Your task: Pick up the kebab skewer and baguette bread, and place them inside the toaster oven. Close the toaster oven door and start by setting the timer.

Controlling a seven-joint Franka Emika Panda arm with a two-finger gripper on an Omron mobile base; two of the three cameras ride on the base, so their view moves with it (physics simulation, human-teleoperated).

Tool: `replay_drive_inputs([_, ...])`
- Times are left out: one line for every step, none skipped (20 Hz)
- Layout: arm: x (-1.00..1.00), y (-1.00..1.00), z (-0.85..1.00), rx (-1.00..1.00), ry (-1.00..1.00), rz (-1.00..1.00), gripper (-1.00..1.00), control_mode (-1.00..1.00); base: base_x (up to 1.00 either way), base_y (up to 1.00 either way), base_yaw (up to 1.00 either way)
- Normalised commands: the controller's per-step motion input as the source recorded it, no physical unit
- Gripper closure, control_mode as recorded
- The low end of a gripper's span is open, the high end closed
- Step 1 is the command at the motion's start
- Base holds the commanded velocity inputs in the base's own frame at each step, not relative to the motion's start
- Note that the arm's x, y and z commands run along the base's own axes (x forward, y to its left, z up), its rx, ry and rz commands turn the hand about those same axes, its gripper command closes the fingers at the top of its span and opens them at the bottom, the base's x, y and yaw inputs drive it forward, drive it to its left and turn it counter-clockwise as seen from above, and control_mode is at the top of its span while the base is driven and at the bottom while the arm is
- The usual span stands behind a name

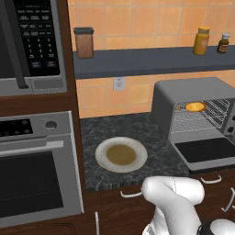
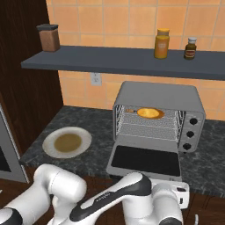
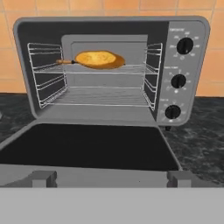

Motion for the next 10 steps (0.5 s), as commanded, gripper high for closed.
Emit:
replay_drive_inputs([-0.28, 0.0, -0.33, 0.0, 0.0, 0.01, -1.0, -1.0, 0.0, 0.0, 0.0])
replay_drive_inputs([-0.26, 0.0, -0.34, 0.0, 0.0, 0.01, -1.0, -1.0, 0.0, 0.0, 0.0])
replay_drive_inputs([-0.29, 0.0, -0.34, 0.0, 0.0, 0.01, -1.0, -1.0, 0.0, 0.0, 0.0])
replay_drive_inputs([-0.28, 0.0, -0.32, 0.0, 0.0, 0.01, -1.0, -1.0, 0.0, 0.0, 0.0])
replay_drive_inputs([-0.26, 0.0, -0.31, 0.0, 0.0, 0.01, -1.0, -1.0, 0.0, 0.0, 0.0])
replay_drive_inputs([-0.24, 0.0, -0.3, 0.0, 0.0, 0.01, -1.0, -1.0, 0.0, 0.0, 0.0])
replay_drive_inputs([-0.18, 0.0, -0.34, 0.0, 0.0, 0.04, -1.0, -1.0, 0.0, 0.0, 0.0])
replay_drive_inputs([-0.07, 0.0, -0.37, 0.02, 0.0, 0.06, -1.0, -1.0, 0.0, 0.0, 0.0])
replay_drive_inputs([0.0, 0.0, -0.4, 0.01, 0.0, 0.07, -1.0, -1.0, 0.0, 0.0, 0.0])
replay_drive_inputs([0.0, 0.0, -0.38, 0.0, 0.0, 0.05, -1.0, -1.0, 0.0, 0.0, 0.0])
